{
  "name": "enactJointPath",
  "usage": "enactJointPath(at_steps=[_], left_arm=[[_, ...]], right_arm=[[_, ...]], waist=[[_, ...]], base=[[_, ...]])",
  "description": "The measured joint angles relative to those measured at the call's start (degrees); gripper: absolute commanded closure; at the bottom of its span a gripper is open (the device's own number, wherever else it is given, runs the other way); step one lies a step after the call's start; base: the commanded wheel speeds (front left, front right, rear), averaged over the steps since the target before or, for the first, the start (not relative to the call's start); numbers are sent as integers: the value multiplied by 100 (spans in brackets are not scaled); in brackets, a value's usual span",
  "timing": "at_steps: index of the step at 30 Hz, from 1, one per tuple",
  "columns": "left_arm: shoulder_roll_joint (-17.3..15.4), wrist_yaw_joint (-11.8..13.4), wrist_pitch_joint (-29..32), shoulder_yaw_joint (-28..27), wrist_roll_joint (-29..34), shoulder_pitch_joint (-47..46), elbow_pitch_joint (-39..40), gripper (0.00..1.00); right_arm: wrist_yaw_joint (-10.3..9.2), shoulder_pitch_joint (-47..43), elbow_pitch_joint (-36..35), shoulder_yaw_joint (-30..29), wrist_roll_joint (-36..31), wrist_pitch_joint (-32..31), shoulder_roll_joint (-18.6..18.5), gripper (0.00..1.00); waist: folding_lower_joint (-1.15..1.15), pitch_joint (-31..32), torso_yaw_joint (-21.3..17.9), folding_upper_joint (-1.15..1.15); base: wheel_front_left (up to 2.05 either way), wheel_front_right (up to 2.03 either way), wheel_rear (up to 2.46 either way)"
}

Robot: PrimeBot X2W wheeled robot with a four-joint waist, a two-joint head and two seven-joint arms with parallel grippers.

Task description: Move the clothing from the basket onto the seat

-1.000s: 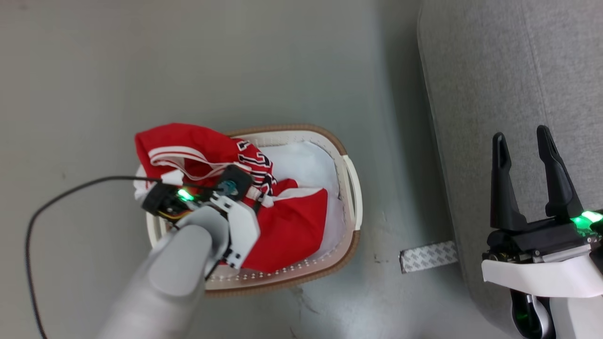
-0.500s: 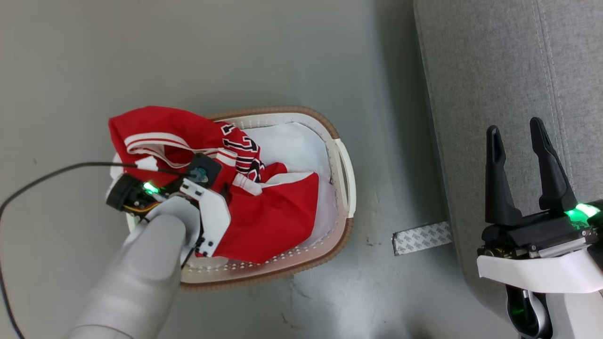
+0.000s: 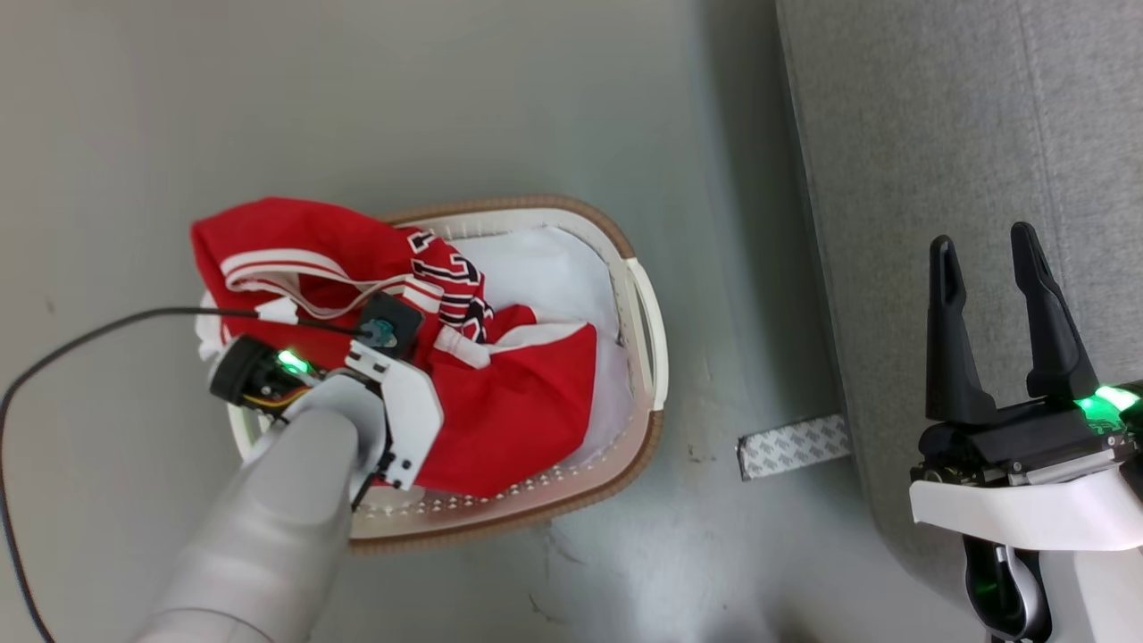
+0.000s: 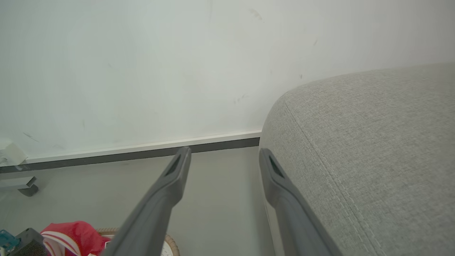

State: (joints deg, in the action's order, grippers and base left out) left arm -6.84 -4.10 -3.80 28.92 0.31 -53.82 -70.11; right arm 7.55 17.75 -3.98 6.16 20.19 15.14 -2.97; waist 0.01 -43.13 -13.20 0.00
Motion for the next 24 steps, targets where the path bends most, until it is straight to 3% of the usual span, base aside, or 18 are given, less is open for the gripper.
enactJointPath(at_steps=[12,18,24], left_arm=[[389,-290,-792,-216,-980,952,286,100],[401,-320,-541,645,-2121,1827,1704,100],[398,-324,-167,879,-2540,2186,2840,100]], right_arm=[[0,-597,291,-333,-141,1,8,0],[0,-1132,471,-476,-265,1,13,0],[0,-1574,572,-523,-316,1,11,0]], waist=[[-1,1220,383,0],[-2,2150,708,0],[-3,3035,1051,0]], base=[[0,0,0],[0,0,0],[0,0,0]])
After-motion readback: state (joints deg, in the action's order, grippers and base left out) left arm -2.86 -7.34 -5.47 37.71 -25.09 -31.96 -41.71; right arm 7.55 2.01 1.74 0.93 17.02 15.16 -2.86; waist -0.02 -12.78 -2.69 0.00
